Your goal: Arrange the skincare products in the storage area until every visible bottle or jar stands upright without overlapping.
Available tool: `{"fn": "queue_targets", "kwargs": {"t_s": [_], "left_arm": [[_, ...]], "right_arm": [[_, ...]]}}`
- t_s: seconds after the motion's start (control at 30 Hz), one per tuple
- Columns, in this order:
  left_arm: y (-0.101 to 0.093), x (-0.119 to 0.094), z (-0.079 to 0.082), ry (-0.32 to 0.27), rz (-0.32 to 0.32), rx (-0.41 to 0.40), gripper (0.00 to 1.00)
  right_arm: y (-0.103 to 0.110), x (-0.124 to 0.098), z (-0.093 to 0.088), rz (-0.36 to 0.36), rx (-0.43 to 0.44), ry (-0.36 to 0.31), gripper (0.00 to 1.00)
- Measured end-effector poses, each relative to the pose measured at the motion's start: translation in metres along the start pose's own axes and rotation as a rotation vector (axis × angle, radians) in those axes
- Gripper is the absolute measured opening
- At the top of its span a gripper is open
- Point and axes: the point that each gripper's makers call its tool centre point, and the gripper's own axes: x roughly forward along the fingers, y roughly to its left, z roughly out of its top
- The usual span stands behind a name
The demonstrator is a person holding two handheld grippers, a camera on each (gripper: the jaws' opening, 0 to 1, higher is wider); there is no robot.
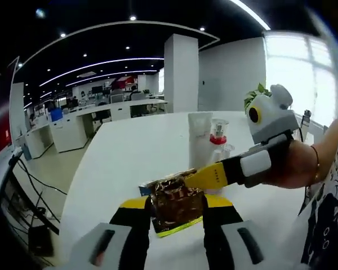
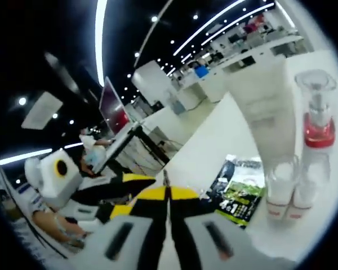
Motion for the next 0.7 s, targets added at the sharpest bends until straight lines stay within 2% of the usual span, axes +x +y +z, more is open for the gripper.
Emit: {"fn": "queue_targets", "kwargs": {"t_s": [0.1, 0.23, 0.3, 0.37, 0.43, 0.6, 0.7], "left_arm": [[0.003, -0.001, -0.004, 0.003, -0.025, -0.037, 0.37], [0.005, 0.000, -0.012, 0.011, -0.102, -0.165, 0.35], [0.003, 0.000, -0.014, 0.007, -0.161, -0.219, 0.32], [0.001, 0.000, -0.019, 0.032, -0.214, -0.269, 0.29], [0.003, 0.001, -0.023, 0.052, -0.232, -0.290, 0.28], [-0.001, 0.001, -0.021, 0.039, -0.292, -0.337, 0.24], [0.000, 0.001, -0.025, 0.058, -0.307, -0.397, 0.17]], "right_arm": [[-0.004, -0.004, 0.002, -0.002, 0.020, -0.005, 0.00], [-0.007, -0.009, 0.002, -0.001, 0.033, -0.005, 0.00], [-0.006, -0.010, 0.003, 0.006, 0.039, -0.004, 0.00], [-0.006, -0.011, 0.003, 0.018, 0.049, -0.003, 0.00], [-0.004, -0.011, 0.003, 0.034, 0.057, -0.001, 0.00], [0.002, -0.011, 0.004, 0.062, 0.055, 0.001, 0.00], [0.007, -0.009, 0.003, 0.086, 0.065, 0.004, 0.00]]}}
